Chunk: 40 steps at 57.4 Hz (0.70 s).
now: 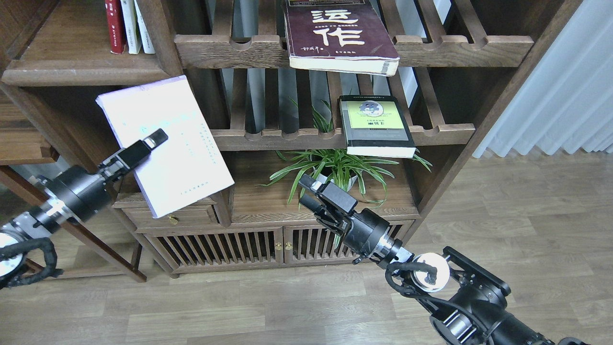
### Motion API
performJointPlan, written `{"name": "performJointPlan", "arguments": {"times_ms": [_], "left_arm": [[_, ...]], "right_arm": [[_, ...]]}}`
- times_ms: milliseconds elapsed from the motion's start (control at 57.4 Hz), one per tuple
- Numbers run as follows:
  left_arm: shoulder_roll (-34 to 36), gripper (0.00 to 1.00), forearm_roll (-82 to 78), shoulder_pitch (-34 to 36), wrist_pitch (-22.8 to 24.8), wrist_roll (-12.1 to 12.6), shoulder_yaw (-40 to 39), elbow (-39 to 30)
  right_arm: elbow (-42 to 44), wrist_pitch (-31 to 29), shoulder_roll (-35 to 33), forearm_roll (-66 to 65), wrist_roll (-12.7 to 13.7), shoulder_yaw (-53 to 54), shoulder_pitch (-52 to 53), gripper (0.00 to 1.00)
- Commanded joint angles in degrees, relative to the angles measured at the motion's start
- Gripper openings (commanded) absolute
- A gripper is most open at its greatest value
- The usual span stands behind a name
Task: Organize books on shelf
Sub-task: 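Carry the white book with the left gripper up toward the upper shelf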
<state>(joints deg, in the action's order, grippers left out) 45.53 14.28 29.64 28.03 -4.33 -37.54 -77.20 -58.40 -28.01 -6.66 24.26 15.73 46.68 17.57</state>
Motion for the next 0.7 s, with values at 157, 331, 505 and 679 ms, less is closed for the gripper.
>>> {"name": "performJointPlan", "arguments": {"times_ms": [157, 331, 505, 679], "left_arm": [[7.7, 0.05, -1.0, 1.6, 0.0, 0.6, 0.0, 0.2], [11.1, 0.04, -1.0, 3.8, 0.0, 4.9, -0.6, 1.3], [15.0, 0.04, -0.9, 4.2, 0.0, 11.7, -1.9, 1.6], [15.3, 0.03, -1.0, 4.0, 0.0, 11.7, -4.6, 2.7]], "right_arm": [[1.0, 0.0, -0.2, -0.3, 0.0, 0.0, 0.6, 0.98], [1.0, 0.0, -0.2, -0.4, 0.0, -0.1, 0.7, 0.98], [0.9, 0.0, 0.5, -1.8, 0.0, -0.1, 1.2, 0.98], [0.9, 0.0, 0.7, -3.0, 0.0, -0.1, 1.2, 0.98]]}}
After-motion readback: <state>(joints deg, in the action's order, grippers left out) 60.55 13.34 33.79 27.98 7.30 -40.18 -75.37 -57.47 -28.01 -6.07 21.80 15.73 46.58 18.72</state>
